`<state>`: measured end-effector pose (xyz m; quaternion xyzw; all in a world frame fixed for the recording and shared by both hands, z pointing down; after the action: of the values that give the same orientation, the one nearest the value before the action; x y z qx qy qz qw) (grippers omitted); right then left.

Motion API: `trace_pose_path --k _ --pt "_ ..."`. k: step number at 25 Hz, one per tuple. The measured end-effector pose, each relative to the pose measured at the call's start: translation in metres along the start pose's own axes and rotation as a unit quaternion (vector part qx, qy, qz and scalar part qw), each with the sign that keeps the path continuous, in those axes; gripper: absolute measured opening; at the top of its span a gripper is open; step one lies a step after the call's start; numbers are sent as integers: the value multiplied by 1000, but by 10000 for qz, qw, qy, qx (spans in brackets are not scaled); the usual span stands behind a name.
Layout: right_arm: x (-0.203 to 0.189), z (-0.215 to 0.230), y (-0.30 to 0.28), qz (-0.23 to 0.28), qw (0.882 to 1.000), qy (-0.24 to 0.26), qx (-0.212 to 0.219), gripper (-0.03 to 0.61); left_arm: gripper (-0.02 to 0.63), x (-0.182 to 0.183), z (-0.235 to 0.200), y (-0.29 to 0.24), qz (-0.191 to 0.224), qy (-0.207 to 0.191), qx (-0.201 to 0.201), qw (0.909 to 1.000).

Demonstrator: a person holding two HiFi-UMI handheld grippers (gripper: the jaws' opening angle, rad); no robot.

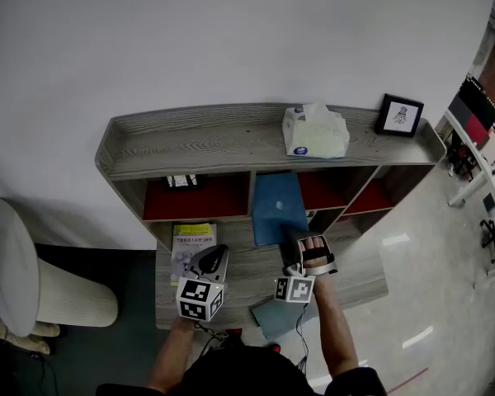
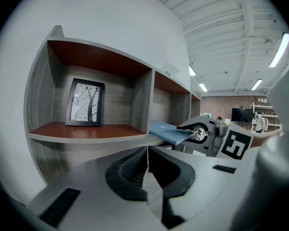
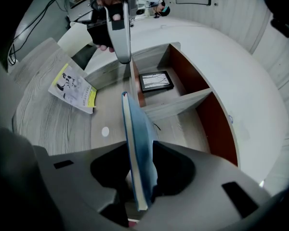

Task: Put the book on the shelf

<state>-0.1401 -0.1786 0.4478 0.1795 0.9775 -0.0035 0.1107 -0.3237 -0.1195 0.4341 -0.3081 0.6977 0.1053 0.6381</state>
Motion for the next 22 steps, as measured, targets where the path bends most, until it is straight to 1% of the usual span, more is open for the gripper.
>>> trace_pose_path --k 6,10,11,14,18,22 --pt "-1 0 0 -81 9997 -240 -7 152 12 0 0 0 -6 24 -17 10000" --pt "-4 0 -1 -117 9983 -570 102 209 12 -1 -1 1 -9 37 -1 10000" --pt "-5 1 -1 -118 9980 -610 134 230 12 -1 -1 1 -8 38 2 10000" --pt "-7 0 1 -127 9978 -624 197 258 12 -1 -1 1 -10 41 1 10000" --pt "-9 -1 7 -163 9972 -708 201 265 12 -1 0 1 -24 40 -26 10000" --pt "-10 4 16 -222 9950 -957 194 265 12 0 4 -1 -19 18 -67 10000"
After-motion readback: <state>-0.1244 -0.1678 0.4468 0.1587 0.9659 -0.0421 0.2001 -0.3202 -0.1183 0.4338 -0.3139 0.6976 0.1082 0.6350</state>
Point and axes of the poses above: the fingertips, and each gripper's own axes: y backward along the fingers, z to its right, x out of its top, the point moved 7 cm from there along y, backward along the fingers, and after that the axes turned 12 degrees about -x, right-handed, at the moved point
